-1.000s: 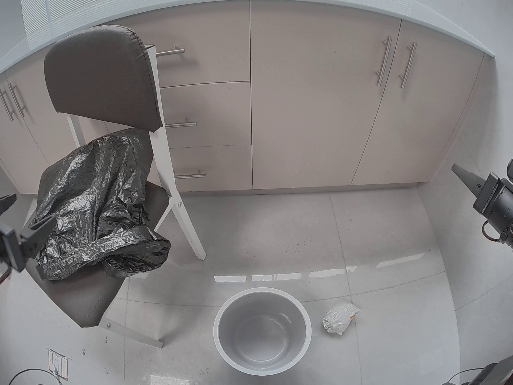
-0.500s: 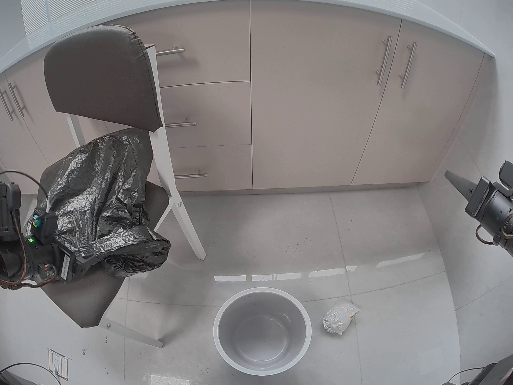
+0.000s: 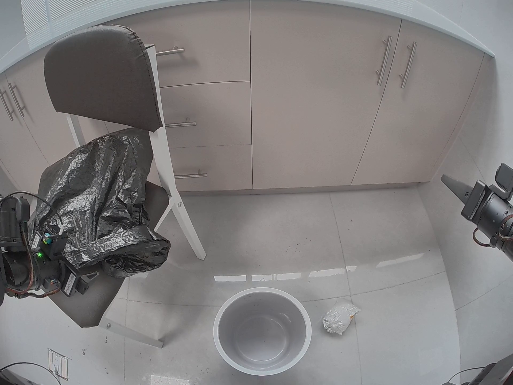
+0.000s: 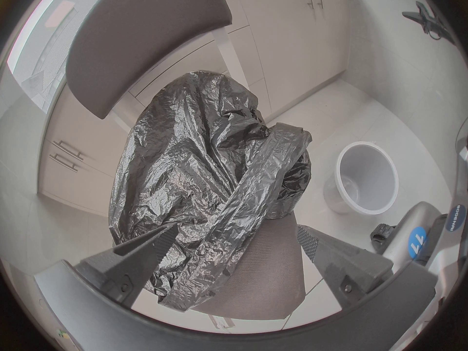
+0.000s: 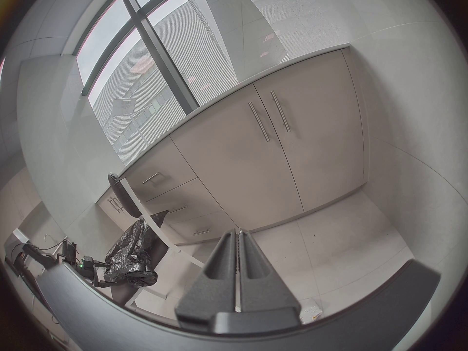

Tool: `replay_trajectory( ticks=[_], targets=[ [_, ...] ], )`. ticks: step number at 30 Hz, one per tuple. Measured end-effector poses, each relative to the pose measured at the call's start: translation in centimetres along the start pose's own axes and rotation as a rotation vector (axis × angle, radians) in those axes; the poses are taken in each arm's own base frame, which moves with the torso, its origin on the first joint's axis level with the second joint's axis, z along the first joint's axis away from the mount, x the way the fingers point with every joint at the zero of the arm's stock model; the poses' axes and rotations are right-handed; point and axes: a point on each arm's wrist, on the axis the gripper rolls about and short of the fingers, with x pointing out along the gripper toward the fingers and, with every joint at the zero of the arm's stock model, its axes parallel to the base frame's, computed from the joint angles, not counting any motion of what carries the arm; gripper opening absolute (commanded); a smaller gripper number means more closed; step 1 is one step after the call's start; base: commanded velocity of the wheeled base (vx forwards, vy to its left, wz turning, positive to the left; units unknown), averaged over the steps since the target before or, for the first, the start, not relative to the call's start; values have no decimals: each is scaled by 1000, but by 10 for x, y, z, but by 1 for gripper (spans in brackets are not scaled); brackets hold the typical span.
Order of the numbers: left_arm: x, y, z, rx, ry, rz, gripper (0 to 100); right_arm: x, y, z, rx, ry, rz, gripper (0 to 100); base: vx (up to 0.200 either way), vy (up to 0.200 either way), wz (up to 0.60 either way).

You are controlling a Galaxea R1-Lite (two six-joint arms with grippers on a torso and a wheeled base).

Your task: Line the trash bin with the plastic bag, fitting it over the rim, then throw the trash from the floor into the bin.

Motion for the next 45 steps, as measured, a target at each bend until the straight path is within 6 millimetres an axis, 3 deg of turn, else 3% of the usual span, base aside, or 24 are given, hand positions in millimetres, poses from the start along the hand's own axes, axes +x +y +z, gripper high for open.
replay_trajectory(
  ticks=[18,25,26,40,45],
  targets=[
    [41,13,6,8,-24,56,100,0,0,0,-2,2,-2,0,0,0,0],
    [45,14,3,2,-8,53,100,0,0,0,-1,1,-3,0,0,0,0],
    [45,14,3,1,-7,54,0,0,0,0,-1,1,-3,0,0,0,0],
    [40,12,4,-11,-34,41,0,0,0,0,-1,-2,-1,0,0,0,0],
    [33,11,9,-91,-109,-17,0,0,0,0,-1,-2,-1,0,0,0,0]
  ],
)
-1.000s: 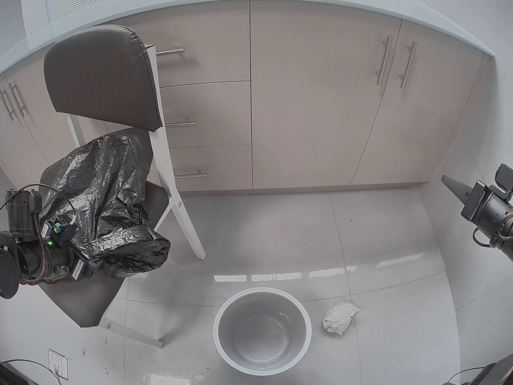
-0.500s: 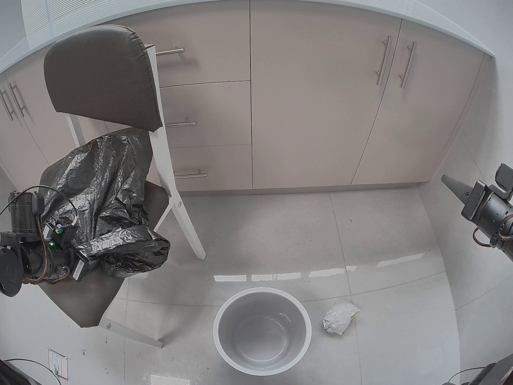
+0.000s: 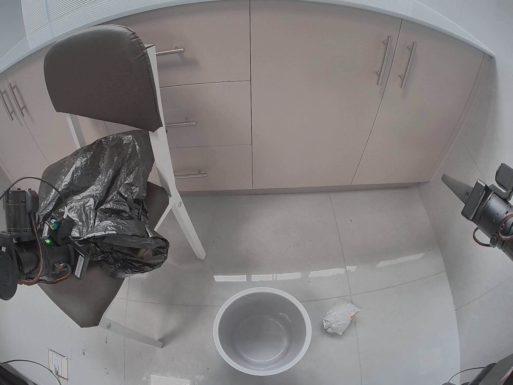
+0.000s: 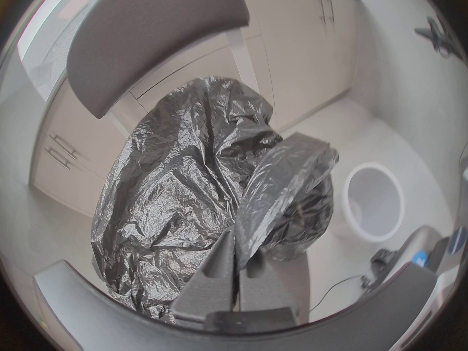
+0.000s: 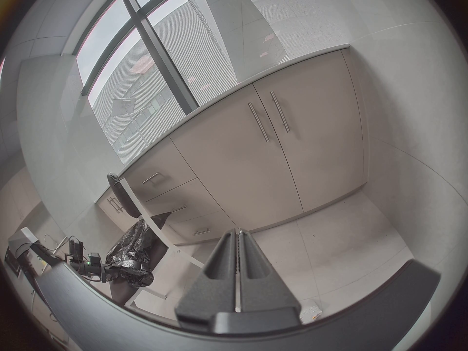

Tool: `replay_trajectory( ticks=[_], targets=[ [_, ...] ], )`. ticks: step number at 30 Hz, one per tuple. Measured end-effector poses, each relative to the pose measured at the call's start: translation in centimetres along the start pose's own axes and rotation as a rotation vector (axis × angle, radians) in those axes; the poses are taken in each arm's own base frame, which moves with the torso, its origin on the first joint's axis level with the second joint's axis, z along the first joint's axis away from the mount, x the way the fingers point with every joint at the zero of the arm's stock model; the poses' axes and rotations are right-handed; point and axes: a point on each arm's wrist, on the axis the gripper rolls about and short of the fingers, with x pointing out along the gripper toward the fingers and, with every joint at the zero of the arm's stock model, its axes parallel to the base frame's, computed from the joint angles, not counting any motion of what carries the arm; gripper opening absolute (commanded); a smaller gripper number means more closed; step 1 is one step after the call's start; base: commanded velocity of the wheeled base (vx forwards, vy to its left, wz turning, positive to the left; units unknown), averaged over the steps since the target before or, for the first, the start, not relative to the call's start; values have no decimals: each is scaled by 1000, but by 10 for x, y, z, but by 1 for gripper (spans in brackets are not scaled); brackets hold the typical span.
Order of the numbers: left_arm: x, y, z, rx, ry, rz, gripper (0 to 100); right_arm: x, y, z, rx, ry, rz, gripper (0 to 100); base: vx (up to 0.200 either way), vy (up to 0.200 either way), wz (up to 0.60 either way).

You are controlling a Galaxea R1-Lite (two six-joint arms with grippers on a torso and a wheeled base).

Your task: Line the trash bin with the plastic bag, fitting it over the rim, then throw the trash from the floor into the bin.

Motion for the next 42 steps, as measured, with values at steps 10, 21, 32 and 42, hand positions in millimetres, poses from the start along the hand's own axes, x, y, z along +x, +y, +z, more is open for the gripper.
replay_trajectory(
  ticks=[10,21,32,42],
  targets=[
    [-35,-11,25,-448,-221,-290,0,2,1,-1,1,11,2,0,0,0,0],
    [-80,-41,76,-967,-280,-656,0,13,10,-16,0,86,48,0,0,0,0],
    [-94,-77,146,-1055,-262,-949,0,31,63,-68,-28,315,262,0,0,0,0],
    [-82,-92,164,-1076,-196,-1026,0,23,96,-121,-86,497,399,100,0,0,0]
  ],
)
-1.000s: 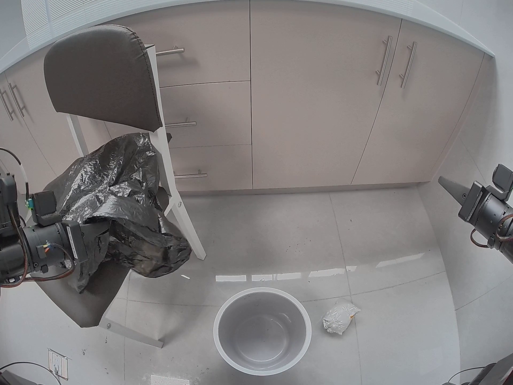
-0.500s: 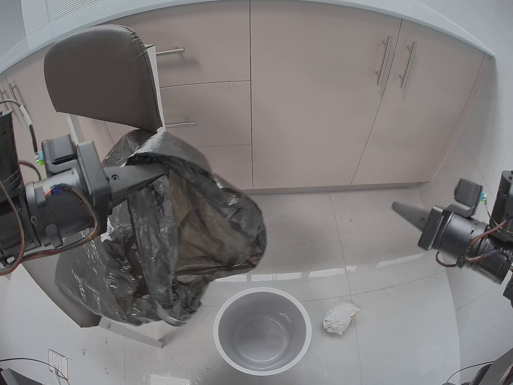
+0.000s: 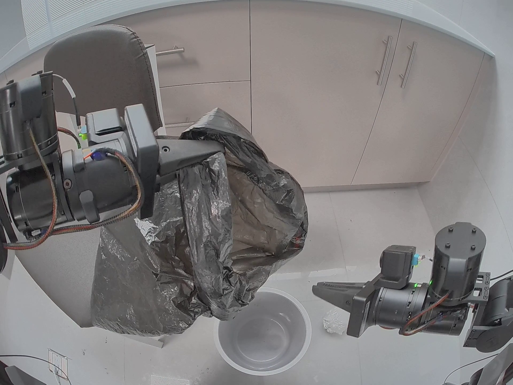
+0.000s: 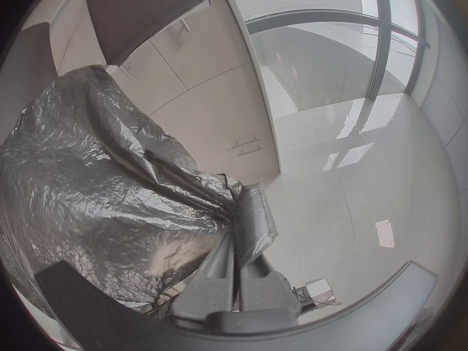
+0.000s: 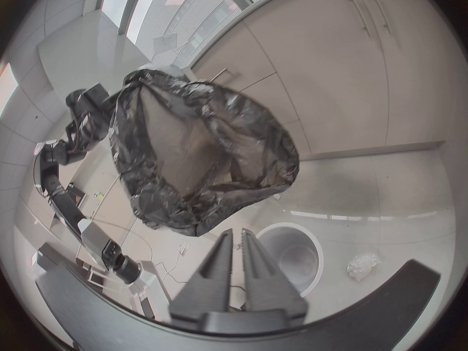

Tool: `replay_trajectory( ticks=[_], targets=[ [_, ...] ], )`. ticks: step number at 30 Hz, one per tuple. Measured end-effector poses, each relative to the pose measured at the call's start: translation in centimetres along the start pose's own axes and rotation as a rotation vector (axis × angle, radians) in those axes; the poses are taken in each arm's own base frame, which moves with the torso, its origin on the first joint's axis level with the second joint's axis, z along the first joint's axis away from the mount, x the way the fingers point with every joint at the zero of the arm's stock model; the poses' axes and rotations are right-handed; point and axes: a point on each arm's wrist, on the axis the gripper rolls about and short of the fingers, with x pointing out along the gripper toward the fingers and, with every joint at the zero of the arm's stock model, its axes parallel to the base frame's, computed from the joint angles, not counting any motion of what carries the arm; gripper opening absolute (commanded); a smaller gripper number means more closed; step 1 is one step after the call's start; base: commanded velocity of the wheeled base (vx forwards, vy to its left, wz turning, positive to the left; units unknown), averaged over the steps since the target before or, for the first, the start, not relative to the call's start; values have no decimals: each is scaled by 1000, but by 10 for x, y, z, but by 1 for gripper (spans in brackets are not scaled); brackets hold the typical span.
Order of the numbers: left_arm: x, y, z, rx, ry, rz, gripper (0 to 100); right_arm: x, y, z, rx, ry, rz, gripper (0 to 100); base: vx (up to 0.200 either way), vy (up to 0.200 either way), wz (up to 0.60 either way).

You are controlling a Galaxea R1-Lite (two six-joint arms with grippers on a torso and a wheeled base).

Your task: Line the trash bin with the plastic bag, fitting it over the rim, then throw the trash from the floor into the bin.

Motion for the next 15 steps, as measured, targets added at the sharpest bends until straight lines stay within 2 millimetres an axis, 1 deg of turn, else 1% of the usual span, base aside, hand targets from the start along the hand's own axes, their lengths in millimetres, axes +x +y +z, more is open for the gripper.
replay_trajectory(
  ticks=[4,9,15],
  targets=[
    [4,0,-3,-11,17,-2,0,4,2,-9,-15,40,8,100,0,0,0],
    [4,-1,-5,-26,26,-7,0,14,-2,-16,-10,65,-6,100,0,0,0],
    [1,-6,-7,-29,29,-23,0,30,-13,-15,5,-10,-15,100,0,0,0]
  ],
)
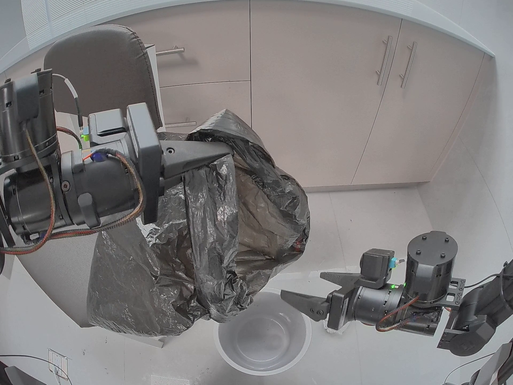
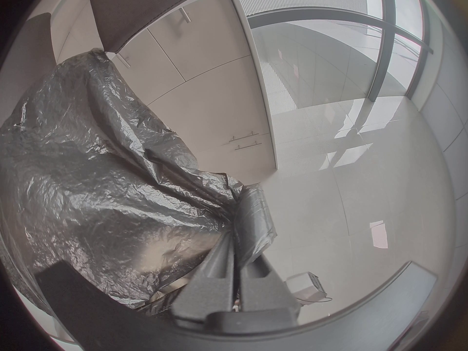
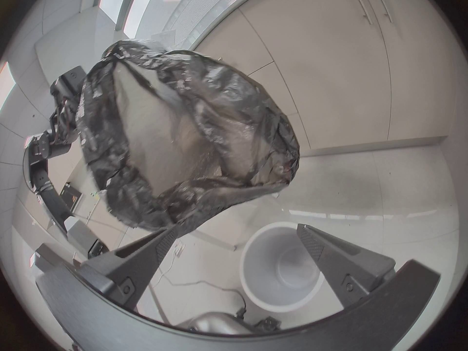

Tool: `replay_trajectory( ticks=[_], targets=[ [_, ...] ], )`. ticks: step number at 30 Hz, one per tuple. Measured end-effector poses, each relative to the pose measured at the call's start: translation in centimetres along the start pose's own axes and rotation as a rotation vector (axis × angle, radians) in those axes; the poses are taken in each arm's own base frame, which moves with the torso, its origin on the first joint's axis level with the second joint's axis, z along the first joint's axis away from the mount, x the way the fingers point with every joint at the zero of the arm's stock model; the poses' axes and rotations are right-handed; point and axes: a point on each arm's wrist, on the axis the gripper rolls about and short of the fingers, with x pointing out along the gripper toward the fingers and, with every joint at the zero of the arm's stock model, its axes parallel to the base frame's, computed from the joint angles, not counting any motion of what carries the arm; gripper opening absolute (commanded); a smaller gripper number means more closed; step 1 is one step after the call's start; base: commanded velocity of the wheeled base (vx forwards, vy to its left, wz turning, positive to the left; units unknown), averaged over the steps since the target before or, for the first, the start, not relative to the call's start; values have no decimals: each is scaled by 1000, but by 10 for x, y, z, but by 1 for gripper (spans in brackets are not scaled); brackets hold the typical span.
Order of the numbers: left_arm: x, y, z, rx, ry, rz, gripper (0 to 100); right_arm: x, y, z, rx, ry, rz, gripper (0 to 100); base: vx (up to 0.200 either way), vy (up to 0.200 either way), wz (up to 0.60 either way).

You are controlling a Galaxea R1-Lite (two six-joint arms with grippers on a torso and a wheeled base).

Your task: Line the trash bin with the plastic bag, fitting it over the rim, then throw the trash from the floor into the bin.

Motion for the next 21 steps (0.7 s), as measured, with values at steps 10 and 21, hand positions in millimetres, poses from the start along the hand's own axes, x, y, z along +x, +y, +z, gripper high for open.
replay_trajectory(
  ticks=[10,21],
  targets=[
    [-12,-10,-3,7,-3,-37,0,40,-26,13,9,-182,-24,100,0,0,0],
    [-16,-12,-5,11,-1,-47,0,71,-46,20,14,-215,-66,100,0,0,0]
  ],
)
